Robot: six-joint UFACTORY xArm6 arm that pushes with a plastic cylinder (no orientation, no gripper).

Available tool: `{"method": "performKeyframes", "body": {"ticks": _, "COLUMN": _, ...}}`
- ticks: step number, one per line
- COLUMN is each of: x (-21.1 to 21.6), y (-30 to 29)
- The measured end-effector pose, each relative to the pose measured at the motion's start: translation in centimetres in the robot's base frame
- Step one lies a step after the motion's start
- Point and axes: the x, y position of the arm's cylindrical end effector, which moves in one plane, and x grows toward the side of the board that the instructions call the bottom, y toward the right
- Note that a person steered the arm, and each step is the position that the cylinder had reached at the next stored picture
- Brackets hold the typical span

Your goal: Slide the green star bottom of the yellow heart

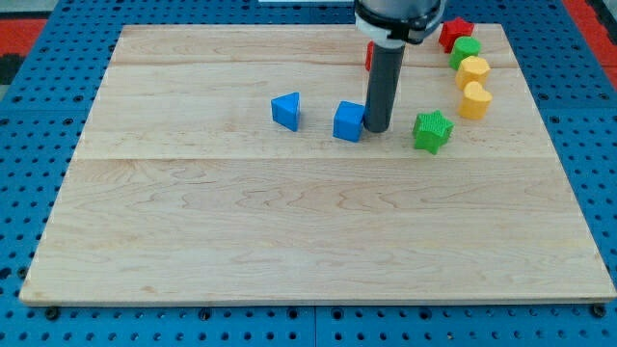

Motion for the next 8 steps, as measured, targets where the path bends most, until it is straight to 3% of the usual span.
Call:
{"method": "performKeyframes", "body": {"ticks": 1, "x": 2.2, "y": 1.3}}
{"method": "performKeyframes", "body": {"ticks": 3, "x": 2.1, "y": 7.1}}
{"method": "performKeyframes", "body": {"ticks": 5, "x": 1.8, "y": 1.8}}
{"method": "performKeyframes", "body": {"ticks": 8, "x": 0.3, "y": 7.6}}
